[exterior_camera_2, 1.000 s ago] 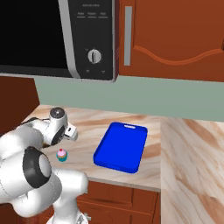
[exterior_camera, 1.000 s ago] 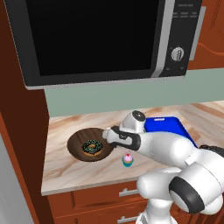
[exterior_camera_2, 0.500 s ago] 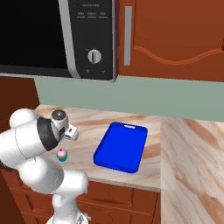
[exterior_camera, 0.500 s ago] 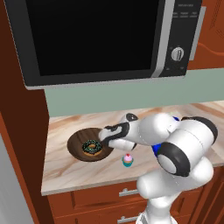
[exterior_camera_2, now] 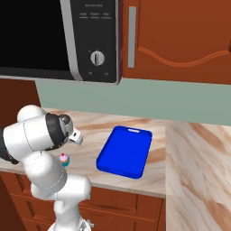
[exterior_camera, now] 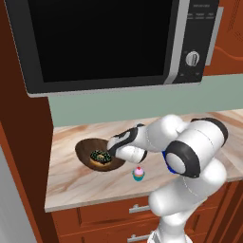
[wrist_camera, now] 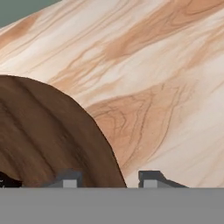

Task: Place the bowl with donut and the cupcake onto the tray.

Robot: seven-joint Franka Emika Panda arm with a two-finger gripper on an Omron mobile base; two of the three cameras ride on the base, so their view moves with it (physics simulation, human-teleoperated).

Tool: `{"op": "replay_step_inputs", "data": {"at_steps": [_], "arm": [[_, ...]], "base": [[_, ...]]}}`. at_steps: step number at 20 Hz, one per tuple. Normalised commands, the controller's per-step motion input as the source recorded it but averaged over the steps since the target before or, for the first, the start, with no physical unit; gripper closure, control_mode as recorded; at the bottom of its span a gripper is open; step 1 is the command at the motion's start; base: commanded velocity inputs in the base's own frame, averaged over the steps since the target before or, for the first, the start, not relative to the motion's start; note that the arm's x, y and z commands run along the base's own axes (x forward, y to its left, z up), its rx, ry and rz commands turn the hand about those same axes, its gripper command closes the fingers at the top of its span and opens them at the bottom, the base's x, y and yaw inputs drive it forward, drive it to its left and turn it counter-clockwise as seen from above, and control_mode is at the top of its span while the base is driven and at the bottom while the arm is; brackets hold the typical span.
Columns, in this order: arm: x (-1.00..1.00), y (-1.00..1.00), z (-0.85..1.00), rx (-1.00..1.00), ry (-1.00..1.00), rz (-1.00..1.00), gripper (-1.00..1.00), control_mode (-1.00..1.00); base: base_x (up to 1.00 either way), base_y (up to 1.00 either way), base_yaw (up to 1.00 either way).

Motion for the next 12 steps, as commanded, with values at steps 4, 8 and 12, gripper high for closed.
{"op": "replay_step_inputs", "data": {"at_steps": [4, 8, 12], "arm": [[-0.14, 0.18, 0.25, 0.0, -0.02, 0.0, 1.0, -1.0], [-0.22, 0.21, 0.57, 0.0, -0.03, 0.0, 1.0, -1.0], [-0.28, 0.01, 0.94, -0.01, -0.01, -0.01, 1.0, -1.0]], "base": [[0.0, 0.0, 0.0], [0.0, 0.0, 0.0], [0.0, 0.0, 0.0]]}}
